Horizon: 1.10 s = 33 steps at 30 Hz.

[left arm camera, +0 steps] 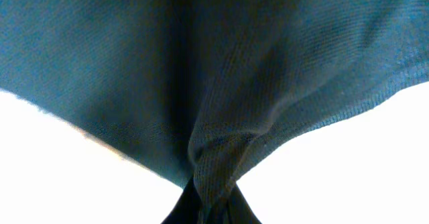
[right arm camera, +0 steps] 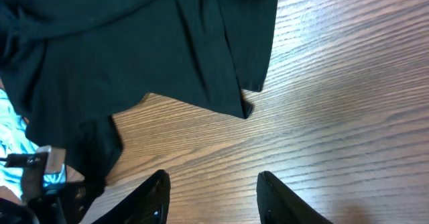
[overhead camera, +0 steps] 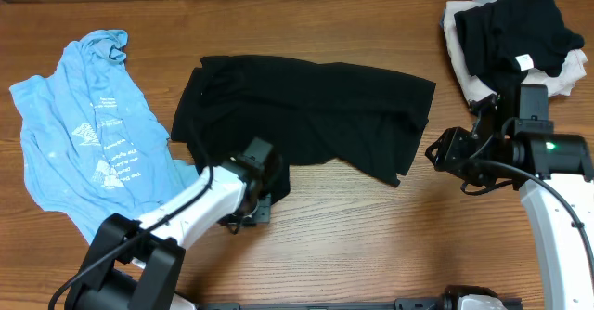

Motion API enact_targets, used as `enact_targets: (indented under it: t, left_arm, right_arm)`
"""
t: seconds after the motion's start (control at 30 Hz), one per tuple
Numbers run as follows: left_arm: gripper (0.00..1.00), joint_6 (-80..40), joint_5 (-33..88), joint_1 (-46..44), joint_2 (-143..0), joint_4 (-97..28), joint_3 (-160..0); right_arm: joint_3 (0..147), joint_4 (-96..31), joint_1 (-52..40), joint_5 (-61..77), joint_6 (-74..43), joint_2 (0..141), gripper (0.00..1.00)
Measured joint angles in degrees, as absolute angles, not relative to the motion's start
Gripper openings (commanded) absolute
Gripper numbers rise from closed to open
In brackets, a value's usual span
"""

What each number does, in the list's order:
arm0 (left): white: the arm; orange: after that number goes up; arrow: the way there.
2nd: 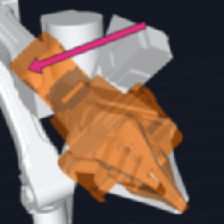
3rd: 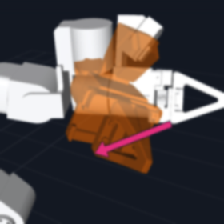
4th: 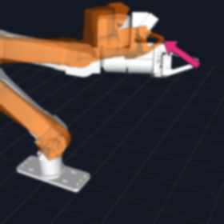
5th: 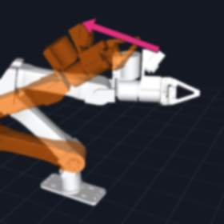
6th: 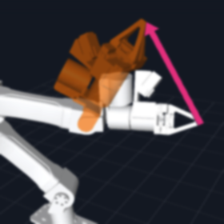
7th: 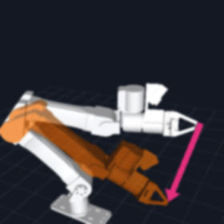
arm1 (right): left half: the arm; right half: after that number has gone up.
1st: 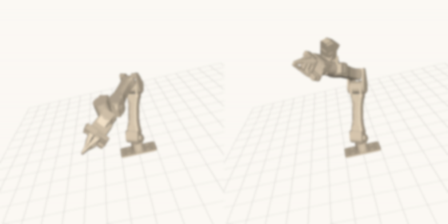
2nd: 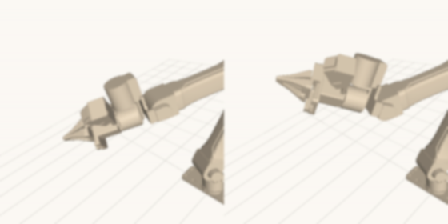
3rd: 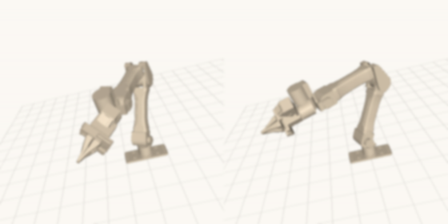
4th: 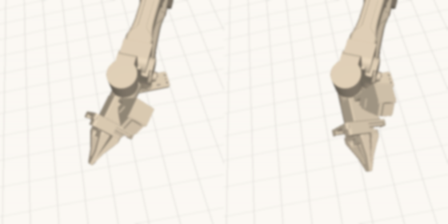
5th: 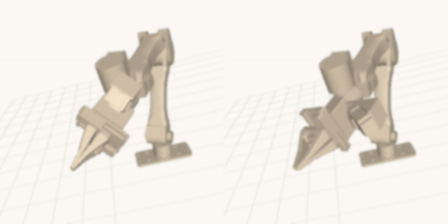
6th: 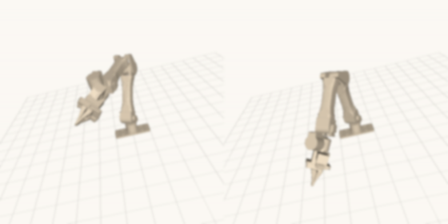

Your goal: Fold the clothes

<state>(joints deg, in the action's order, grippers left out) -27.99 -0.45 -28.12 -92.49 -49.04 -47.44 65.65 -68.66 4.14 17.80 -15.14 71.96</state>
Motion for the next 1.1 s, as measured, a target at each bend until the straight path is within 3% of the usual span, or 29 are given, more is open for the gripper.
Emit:
enact_targets:
  t: [0.27, 0.87, 1.0, 1.1]
  left_arm:
    - [0.04, -23.0, -0.5, -19.4, -93.2, -65.3, -64.2]
    - [0.04, -15.5, -4.4, -19.0, -93.2, -77.1, -88.3]
    - [0.04, -15.0, -5.7, -19.0, -93.2, -76.7, -89.9]
    - [0.04, -15.0, -6.1, -19.0, -93.2, -76.4, -90.0]
  right_arm:
    - [56.9, -58.5, -2.4, 17.8, -18.8, 74.0, 0.45]
    - [51.4, -43.3, -6.6, 13.3, -25.2, 97.1, 0.38]
    - [51.4, -41.5, -6.6, 14.0, -25.4, 97.6, 0.25]
    - [51.4, -40.1, -6.6, 15.1, -25.2, 98.1, 0.05]
